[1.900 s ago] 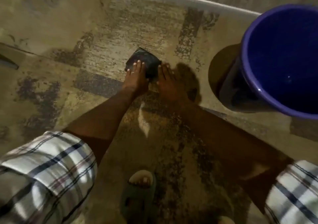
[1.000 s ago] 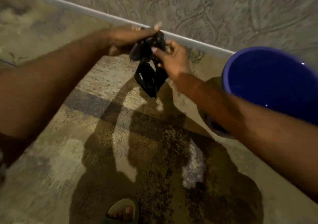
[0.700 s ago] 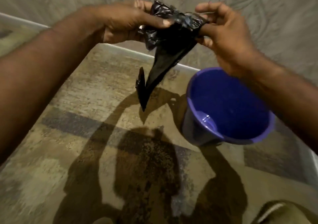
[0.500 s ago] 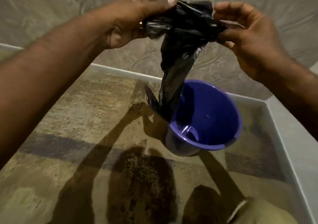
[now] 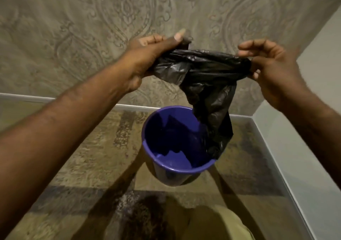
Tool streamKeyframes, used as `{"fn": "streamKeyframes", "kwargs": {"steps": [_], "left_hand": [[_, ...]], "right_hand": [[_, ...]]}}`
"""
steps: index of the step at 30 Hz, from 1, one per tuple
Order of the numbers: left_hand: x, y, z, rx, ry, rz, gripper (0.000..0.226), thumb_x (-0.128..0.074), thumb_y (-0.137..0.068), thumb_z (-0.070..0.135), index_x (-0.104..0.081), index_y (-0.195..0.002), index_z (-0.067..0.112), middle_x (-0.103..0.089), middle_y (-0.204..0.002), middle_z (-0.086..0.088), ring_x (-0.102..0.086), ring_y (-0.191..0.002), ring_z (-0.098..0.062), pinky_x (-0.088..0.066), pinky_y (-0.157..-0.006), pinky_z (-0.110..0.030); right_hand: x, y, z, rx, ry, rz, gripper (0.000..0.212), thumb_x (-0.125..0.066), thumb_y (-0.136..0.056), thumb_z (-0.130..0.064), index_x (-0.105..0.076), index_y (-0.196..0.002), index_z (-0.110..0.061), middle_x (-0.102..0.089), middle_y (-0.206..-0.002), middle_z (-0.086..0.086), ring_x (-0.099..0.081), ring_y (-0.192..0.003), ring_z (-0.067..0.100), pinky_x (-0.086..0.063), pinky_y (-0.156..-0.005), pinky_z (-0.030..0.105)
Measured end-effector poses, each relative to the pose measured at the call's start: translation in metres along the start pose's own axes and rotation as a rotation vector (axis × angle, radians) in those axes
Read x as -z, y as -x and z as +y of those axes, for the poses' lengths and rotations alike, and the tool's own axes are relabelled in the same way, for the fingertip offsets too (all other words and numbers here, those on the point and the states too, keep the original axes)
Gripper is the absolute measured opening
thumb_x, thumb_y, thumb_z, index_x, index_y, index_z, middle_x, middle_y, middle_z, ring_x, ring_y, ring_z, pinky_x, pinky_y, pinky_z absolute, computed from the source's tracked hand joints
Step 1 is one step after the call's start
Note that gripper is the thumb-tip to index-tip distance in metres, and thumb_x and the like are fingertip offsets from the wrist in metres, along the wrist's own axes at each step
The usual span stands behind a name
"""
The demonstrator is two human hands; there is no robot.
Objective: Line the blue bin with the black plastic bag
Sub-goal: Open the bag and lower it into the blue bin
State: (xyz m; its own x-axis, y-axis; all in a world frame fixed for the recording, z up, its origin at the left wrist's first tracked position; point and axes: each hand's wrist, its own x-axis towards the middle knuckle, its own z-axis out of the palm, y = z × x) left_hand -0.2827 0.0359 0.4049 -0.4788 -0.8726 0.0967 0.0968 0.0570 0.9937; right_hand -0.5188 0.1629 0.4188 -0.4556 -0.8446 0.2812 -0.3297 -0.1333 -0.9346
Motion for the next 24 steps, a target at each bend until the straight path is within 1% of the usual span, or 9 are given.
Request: {"fn": "streamKeyframes", "kwargs": {"steps": [3,5,7,10,14,17,19,22,24], "left_hand": [[-0.001,0.009,-0.006,-0.151,-0.449,-0.102,0.034,-0.077,-0.082,0.049,-0.077,-0.102,0.021,-0.072,-0.073,0.012,-0.065,-0.066,-0.004,-0.052,-0.058,-0.021],[-0.002,0.013,-0.013,-0.199,-0.727,-0.209,0.03,-0.075,-0.086,0.044,-0.078,-0.109,0.025,-0.075,-0.082,0.013,-0.07,-0.074,-0.005,-0.059,-0.067,-0.025],[-0.002,0.01,-0.021,-0.217,-0.86,-0.161,0.019,-0.073,-0.091,0.029,-0.079,-0.106,0.02,-0.078,-0.093,0.0,-0.074,-0.082,-0.013,-0.062,-0.077,-0.036],[-0.008,0.007,-0.028,-0.062,-0.649,0.014,0.022,-0.061,-0.097,0.019,-0.075,-0.099,0.003,-0.076,-0.096,-0.018,-0.074,-0.081,-0.026,-0.06,-0.066,-0.033],[-0.03,0.014,-0.032,0.287,-0.242,0.129,0.023,-0.051,-0.101,0.021,-0.063,-0.082,0.016,-0.071,-0.072,0.0,-0.066,-0.063,-0.011,-0.049,-0.046,-0.014],[-0.039,0.022,-0.042,0.513,-0.145,0.018,0.025,-0.044,-0.103,0.029,-0.059,-0.085,0.021,-0.065,-0.072,0.003,-0.06,-0.061,-0.007,-0.045,-0.039,-0.012],[-0.036,0.025,-0.045,0.57,-0.158,-0.04,0.028,-0.04,-0.105,0.034,-0.058,-0.089,0.021,-0.065,-0.079,0.002,-0.06,-0.066,-0.008,-0.049,-0.043,-0.016],[-0.017,0.023,-0.049,0.428,-0.418,0.056,0.034,-0.041,-0.106,0.042,-0.057,-0.088,0.019,-0.066,-0.086,-0.003,-0.062,-0.071,-0.013,-0.054,-0.052,-0.023],[0.004,0.016,-0.055,0.243,-0.701,0.106,0.043,-0.04,-0.105,0.049,-0.063,-0.093,0.014,-0.07,-0.094,-0.012,-0.068,-0.08,-0.025,-0.062,-0.071,-0.035]], "right_hand": [[0.001,0.005,0.023,-0.082,-0.052,0.117,0.041,-0.043,-0.093,0.01,-0.066,-0.092,-0.024,-0.067,-0.089,-0.007,-0.063,-0.076,0.0,-0.054,-0.071,0.02],[-0.001,0.003,0.035,-0.083,0.002,0.186,0.03,-0.052,-0.096,-0.002,-0.068,-0.093,-0.027,-0.068,-0.096,-0.006,-0.066,-0.088,0.004,-0.058,-0.085,0.029],[-0.005,0.001,0.042,-0.069,0.14,0.239,0.018,-0.061,-0.096,-0.018,-0.068,-0.109,-0.027,-0.065,-0.1,-0.006,-0.065,-0.093,0.009,-0.058,-0.086,0.035],[-0.025,0.016,0.048,-0.218,-0.076,0.154,0.034,-0.057,-0.101,-0.021,-0.05,-0.133,-0.015,-0.06,-0.094,-0.003,-0.064,-0.077,0.012,-0.057,-0.068,0.029],[-0.073,0.052,0.061,-0.453,-0.261,-0.057,0.066,-0.071,-0.087,-0.049,-0.039,-0.139,-0.023,-0.066,-0.119,-0.001,-0.072,-0.099,0.016,-0.062,-0.084,0.041],[-0.1,0.055,0.076,-0.553,-0.551,-0.115,0.058,-0.076,-0.088,-0.019,-0.044,-0.137,-0.014,-0.074,-0.114,0.005,-0.075,-0.086,0.013,-0.063,-0.065,0.032],[-0.102,0.048,0.08,-0.567,-0.679,-0.114,0.053,-0.07,-0.088,0.001,-0.049,-0.136,-0.002,-0.073,-0.116,0.014,-0.074,-0.086,0.018,-0.065,-0.07,0.031],[-0.081,0.035,0.084,-0.482,-0.608,-0.106,0.053,-0.069,-0.086,0.007,-0.052,-0.131,-0.013,-0.067,-0.117,0.008,-0.069,-0.092,0.016,-0.058,-0.072,0.024],[-0.061,0.03,0.079,-0.44,-0.509,-0.176,0.052,-0.068,-0.086,0.008,-0.056,-0.131,-0.015,-0.065,-0.112,0.001,-0.068,-0.093,0.011,-0.057,-0.074,0.022]]}}
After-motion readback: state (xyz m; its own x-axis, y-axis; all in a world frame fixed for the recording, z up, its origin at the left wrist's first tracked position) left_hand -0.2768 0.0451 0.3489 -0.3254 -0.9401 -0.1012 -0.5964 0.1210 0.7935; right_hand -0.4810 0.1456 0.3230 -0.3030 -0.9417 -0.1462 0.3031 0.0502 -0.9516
